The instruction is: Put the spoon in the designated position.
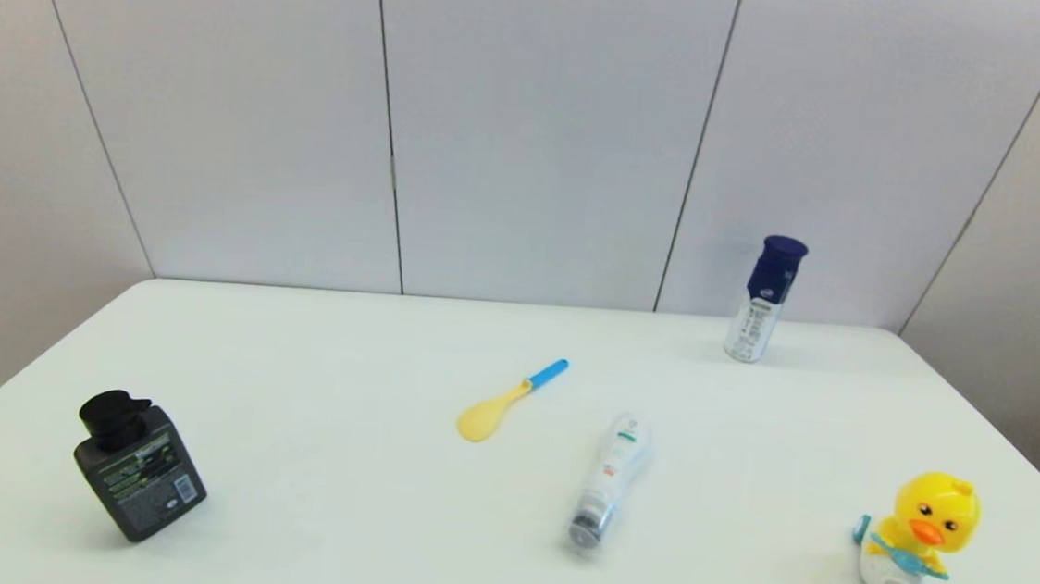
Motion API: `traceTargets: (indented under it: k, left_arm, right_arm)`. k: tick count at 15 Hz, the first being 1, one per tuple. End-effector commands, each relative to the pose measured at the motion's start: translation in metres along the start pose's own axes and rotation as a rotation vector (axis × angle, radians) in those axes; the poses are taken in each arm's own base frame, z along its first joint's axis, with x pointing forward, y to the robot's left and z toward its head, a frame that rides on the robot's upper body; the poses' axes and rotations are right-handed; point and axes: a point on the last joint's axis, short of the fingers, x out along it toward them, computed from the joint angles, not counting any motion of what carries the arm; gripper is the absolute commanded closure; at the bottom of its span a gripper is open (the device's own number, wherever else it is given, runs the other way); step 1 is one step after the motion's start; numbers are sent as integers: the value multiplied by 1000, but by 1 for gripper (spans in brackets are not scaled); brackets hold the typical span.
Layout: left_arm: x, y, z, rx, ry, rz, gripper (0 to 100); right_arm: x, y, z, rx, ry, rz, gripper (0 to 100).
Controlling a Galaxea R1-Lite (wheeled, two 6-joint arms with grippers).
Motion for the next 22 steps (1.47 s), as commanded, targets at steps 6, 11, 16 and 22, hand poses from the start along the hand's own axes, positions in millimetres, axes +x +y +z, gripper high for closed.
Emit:
traceTargets:
  k: [6,11,16,22]
  left_arm:
    - [0,0,0,1,0,0,0]
    - [0,0,0,0,3,2,0]
    - [0,0,0,0,3,2,0]
    - [0,0,0,1,0,0,0]
  right_arm:
    - [39,1,126,-14,3,3,0]
    - [138,33,236,-150,-10,238,0]
    - [208,154,244,-139,108,661,0]
    - [224,276,178,-132,338,887,0]
